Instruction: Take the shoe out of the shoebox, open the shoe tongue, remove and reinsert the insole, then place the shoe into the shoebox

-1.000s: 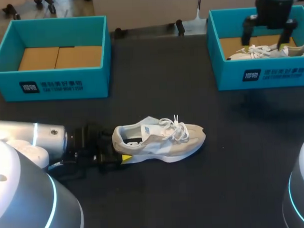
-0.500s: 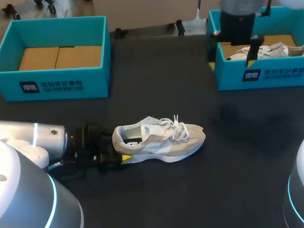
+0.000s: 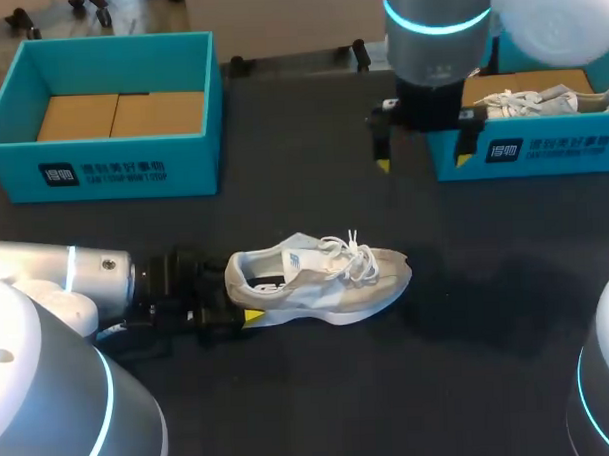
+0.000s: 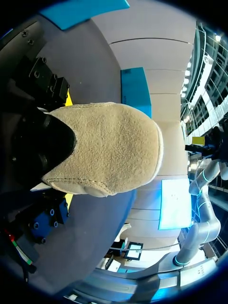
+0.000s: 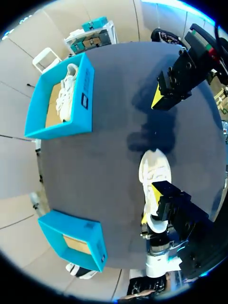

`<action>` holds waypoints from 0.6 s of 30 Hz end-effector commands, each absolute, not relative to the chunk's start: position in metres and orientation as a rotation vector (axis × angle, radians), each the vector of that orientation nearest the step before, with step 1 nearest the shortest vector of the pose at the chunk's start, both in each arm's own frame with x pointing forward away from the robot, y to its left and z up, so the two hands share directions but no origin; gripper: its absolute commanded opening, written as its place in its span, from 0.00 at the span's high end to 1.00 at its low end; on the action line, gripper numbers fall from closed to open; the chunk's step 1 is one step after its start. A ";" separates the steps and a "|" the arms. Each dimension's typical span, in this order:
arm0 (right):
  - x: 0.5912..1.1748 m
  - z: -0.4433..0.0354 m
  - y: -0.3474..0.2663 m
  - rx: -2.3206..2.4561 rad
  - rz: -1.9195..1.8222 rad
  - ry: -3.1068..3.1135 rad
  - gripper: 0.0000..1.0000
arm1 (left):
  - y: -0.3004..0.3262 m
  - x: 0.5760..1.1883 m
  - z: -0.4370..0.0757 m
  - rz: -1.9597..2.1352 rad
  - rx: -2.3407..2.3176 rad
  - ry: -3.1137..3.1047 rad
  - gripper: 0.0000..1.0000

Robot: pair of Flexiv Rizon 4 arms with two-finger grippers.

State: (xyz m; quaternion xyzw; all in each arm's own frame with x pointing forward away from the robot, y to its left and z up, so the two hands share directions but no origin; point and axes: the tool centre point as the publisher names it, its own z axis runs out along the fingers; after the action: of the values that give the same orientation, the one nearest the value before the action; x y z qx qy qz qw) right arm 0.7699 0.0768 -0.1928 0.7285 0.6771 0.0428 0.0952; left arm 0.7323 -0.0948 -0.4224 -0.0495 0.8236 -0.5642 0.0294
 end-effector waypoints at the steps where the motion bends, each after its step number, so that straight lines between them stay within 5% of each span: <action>1: 0.768 -0.214 0.093 2.177 0.150 2.001 0.00 | -0.095 0.732 -0.425 -1.734 -0.152 2.545 1.00; 18: 0.768 -0.218 0.096 2.197 0.160 1.989 0.00 | -0.095 0.732 -0.425 -1.734 -0.152 2.545 1.00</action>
State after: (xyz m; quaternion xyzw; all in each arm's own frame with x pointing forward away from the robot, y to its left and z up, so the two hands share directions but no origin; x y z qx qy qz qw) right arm 0.7673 0.0953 -0.2168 0.7372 0.6678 0.0539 0.0871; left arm 0.7323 -0.0948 -0.4224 -0.0495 0.8236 -0.5642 0.0294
